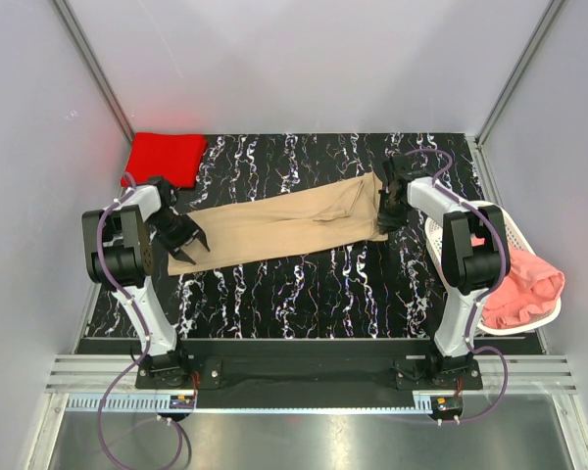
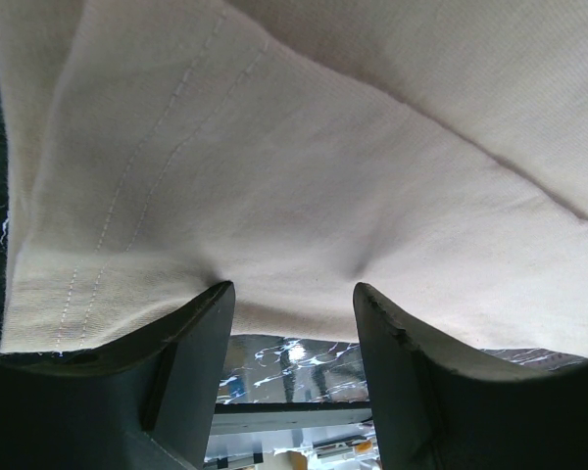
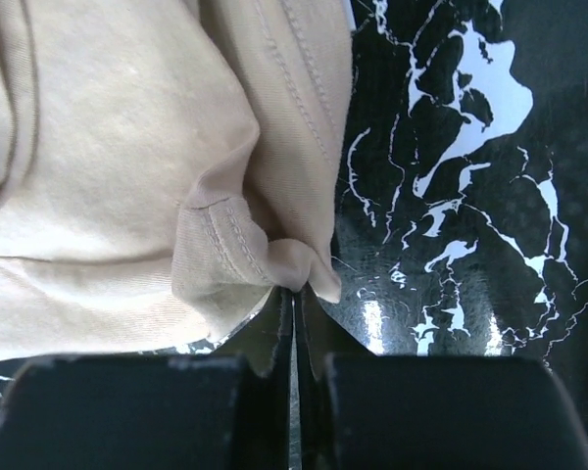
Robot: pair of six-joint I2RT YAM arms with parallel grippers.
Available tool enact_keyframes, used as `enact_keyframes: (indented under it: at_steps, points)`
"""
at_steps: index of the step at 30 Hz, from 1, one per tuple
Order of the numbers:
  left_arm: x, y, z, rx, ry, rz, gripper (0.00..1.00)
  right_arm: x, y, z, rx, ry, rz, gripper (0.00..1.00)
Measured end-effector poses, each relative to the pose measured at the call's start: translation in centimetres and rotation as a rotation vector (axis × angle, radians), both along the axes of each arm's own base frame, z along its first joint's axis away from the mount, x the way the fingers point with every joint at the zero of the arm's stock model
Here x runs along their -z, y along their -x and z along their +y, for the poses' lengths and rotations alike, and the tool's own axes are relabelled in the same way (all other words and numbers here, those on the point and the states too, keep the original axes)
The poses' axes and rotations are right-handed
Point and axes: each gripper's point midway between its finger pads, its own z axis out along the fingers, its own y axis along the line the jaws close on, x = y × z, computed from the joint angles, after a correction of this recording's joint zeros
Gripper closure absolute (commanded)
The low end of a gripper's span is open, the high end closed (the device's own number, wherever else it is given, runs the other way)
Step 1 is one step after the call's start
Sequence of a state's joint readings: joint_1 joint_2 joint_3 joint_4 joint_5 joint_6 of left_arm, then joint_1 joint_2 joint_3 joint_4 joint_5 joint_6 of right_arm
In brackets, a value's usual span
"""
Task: Fold and stack the t-shirts
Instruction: Fold the tshirt
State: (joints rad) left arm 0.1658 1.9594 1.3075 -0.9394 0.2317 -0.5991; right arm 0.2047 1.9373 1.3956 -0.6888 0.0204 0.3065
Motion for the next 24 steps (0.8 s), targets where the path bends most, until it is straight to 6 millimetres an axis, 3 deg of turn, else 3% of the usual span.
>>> enact_keyframes:
  at_steps: [6,14,19,20,21,24]
  points:
    - [0.0,0.0,0.0,0.000,0.000,0.003,0.41,0.7,0.9,-1.1,0.017,0.056,0.028,1.00]
    - [0.1,0.0,0.1,-0.003,0.003,0.021,0.41,0.9,3.2,-5.1,0.080,0.252,0.040,1.00]
    - [0.0,0.1,0.5,-0.012,0.002,0.027,0.41,0.2,3.5,-5.6,0.077,0.306,-0.001,1.00]
    - [0.0,0.1,0.5,-0.013,0.001,0.028,0.41,0.1,3.5,-5.6,0.071,0.314,-0.010,0.98]
    - [0.0,0.1,0.6,-0.014,-0.001,0.029,0.41,0.1,3.5,-5.5,0.064,0.320,-0.014,0.85]
    - [0.1,0.2,0.8,-0.012,-0.003,0.030,0.41,0.1,3.6,-5.4,0.054,0.329,-0.013,0.80]
